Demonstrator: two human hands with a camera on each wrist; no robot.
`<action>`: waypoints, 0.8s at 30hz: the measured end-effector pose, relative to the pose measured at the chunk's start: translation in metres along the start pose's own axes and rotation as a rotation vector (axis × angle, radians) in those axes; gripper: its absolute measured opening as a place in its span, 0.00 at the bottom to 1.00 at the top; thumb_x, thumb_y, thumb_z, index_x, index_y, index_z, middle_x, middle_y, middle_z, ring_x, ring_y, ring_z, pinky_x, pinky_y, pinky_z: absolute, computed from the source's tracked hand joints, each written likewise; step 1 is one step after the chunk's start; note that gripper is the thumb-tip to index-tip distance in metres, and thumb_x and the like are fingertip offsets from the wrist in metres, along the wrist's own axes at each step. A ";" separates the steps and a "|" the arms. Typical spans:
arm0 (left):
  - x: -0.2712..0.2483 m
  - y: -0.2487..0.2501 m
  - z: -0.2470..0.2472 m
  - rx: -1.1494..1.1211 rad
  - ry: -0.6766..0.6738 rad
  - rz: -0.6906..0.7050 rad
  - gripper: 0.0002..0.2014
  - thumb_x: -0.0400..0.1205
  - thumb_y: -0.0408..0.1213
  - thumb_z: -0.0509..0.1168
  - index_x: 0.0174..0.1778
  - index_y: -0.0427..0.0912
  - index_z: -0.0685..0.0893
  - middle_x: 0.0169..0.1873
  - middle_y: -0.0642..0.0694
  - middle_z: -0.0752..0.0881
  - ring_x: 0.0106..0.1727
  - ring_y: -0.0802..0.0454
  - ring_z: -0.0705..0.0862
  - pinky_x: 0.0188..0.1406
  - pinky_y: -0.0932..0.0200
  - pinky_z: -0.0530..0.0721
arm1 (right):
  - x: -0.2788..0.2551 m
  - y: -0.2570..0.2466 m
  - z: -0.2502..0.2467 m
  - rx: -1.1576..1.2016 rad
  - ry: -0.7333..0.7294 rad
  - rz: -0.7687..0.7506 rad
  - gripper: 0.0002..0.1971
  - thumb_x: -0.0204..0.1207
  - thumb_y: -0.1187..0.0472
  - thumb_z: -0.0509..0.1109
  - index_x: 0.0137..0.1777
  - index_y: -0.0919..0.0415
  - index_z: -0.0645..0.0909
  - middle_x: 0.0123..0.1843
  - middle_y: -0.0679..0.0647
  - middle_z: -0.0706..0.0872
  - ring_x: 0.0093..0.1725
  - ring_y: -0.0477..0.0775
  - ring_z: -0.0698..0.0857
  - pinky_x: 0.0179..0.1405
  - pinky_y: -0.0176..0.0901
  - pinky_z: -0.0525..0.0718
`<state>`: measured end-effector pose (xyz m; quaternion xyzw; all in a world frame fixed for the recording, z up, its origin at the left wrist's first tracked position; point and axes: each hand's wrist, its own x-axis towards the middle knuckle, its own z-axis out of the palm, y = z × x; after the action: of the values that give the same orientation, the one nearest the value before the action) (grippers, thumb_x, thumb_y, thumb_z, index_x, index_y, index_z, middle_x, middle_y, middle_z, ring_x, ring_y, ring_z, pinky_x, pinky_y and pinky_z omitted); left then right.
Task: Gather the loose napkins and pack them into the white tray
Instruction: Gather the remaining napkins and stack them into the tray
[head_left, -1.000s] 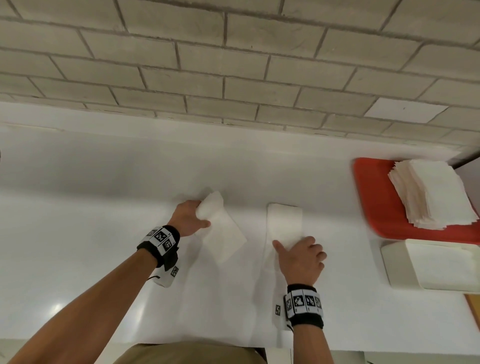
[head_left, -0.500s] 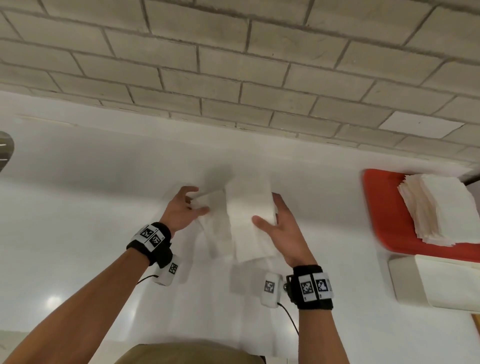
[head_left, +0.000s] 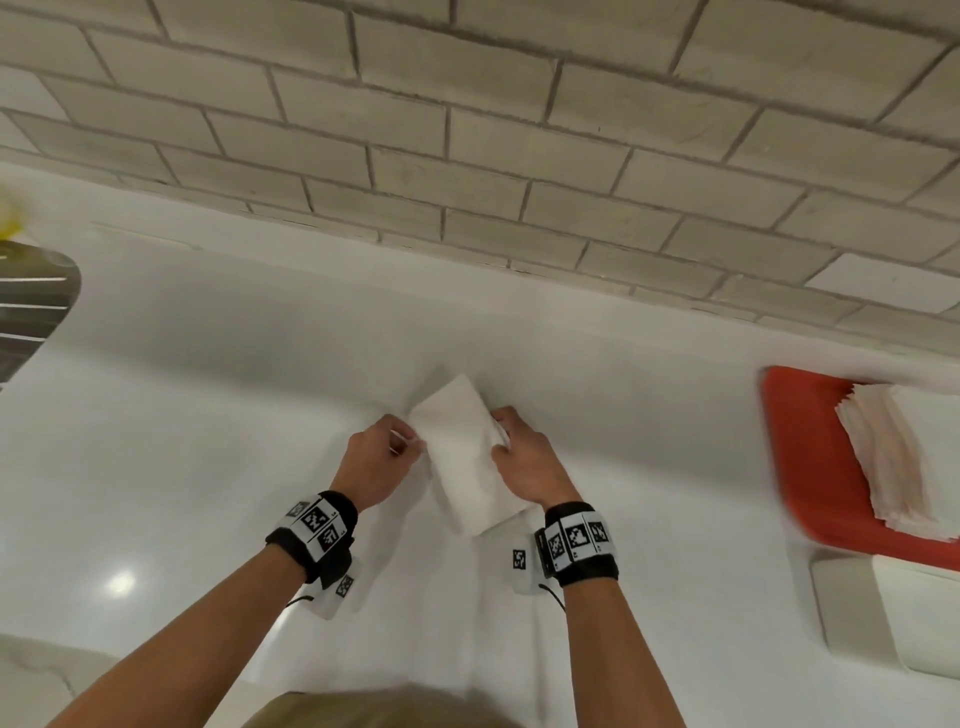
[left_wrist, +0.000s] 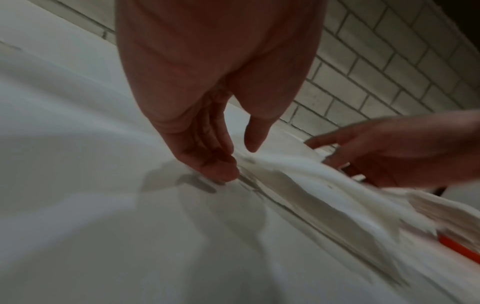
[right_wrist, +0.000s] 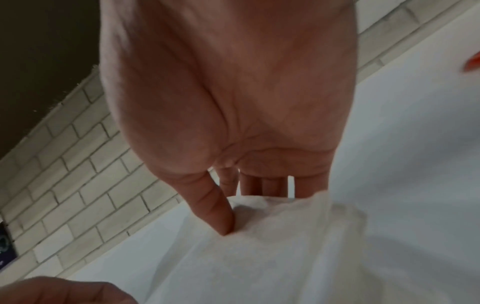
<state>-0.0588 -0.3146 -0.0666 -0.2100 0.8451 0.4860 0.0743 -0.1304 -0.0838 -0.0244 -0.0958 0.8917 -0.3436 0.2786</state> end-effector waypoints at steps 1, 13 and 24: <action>-0.001 0.001 0.003 0.002 0.002 0.008 0.07 0.86 0.44 0.75 0.52 0.48 0.84 0.40 0.48 0.92 0.39 0.48 0.92 0.45 0.44 0.94 | 0.003 -0.002 0.000 -0.027 -0.012 0.002 0.26 0.88 0.67 0.61 0.85 0.54 0.70 0.71 0.59 0.88 0.65 0.66 0.88 0.61 0.50 0.85; -0.007 0.001 0.009 0.089 0.040 0.013 0.08 0.87 0.38 0.71 0.55 0.44 0.77 0.38 0.47 0.90 0.41 0.43 0.89 0.44 0.51 0.85 | -0.004 0.006 0.039 -0.359 0.023 0.308 0.39 0.81 0.35 0.77 0.79 0.63 0.74 0.78 0.63 0.78 0.79 0.68 0.74 0.74 0.59 0.79; -0.064 0.065 0.005 -0.707 -0.493 -0.051 0.36 0.92 0.68 0.46 0.76 0.45 0.85 0.66 0.40 0.92 0.67 0.41 0.92 0.68 0.43 0.88 | -0.079 -0.021 -0.022 0.758 0.081 -0.130 0.30 0.82 0.65 0.83 0.80 0.45 0.79 0.68 0.52 0.92 0.64 0.53 0.93 0.62 0.54 0.94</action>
<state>-0.0289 -0.2637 0.0036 -0.1208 0.5782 0.7793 0.2092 -0.0779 -0.0590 0.0371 -0.0285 0.7037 -0.6694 0.2362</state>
